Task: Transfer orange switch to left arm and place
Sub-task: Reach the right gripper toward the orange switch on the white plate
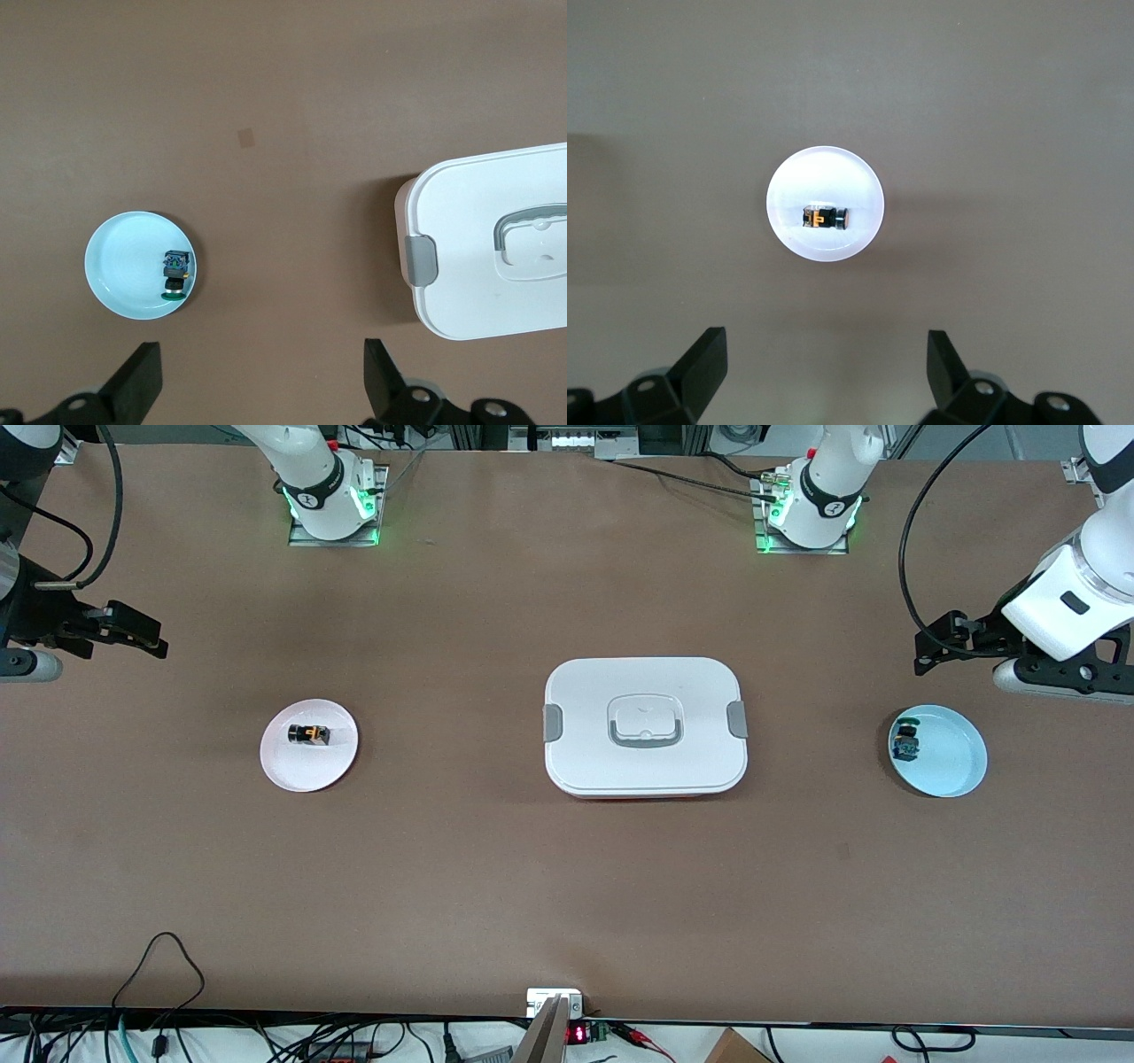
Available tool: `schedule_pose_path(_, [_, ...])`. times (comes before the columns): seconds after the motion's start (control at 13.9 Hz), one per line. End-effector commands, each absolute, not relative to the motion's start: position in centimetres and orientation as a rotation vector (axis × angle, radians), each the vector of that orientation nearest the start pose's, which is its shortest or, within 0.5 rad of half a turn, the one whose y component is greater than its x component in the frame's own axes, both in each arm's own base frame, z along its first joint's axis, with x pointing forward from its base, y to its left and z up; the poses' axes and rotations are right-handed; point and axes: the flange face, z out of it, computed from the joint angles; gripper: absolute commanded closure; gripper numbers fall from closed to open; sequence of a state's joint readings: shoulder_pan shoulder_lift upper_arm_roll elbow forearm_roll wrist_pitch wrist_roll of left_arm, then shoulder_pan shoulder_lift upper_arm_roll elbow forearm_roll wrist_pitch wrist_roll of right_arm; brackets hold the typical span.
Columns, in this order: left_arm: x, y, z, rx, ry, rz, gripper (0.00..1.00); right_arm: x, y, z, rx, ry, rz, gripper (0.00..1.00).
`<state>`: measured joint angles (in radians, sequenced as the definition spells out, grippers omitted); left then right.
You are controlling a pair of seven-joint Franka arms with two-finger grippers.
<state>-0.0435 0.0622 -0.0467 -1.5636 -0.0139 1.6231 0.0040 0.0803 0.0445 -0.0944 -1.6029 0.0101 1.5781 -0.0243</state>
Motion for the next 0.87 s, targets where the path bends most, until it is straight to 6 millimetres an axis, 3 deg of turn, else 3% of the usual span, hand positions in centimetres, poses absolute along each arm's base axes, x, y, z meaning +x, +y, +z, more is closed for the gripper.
schedule_pose_path(0.0, [57.3, -5.6, 60.6, -3.158, 0.137, 0.006, 0.0, 56.7, -0.4, 59.0, -3.144, -0.039, 0.118, 0.0])
schedule_pose_path(0.51, [57.3, -5.5, 60.6, -3.158, 0.135, 0.006, 0.0, 57.2, -0.5, 58.0, -3.144, -0.031, 0.144, 0.0])
schedule_pose_path(0.79, [57.3, -5.6, 60.6, -3.158, 0.137, 0.006, 0.0, 59.2, -0.7, 53.5, -3.141, -0.038, 0.229, 0.0])
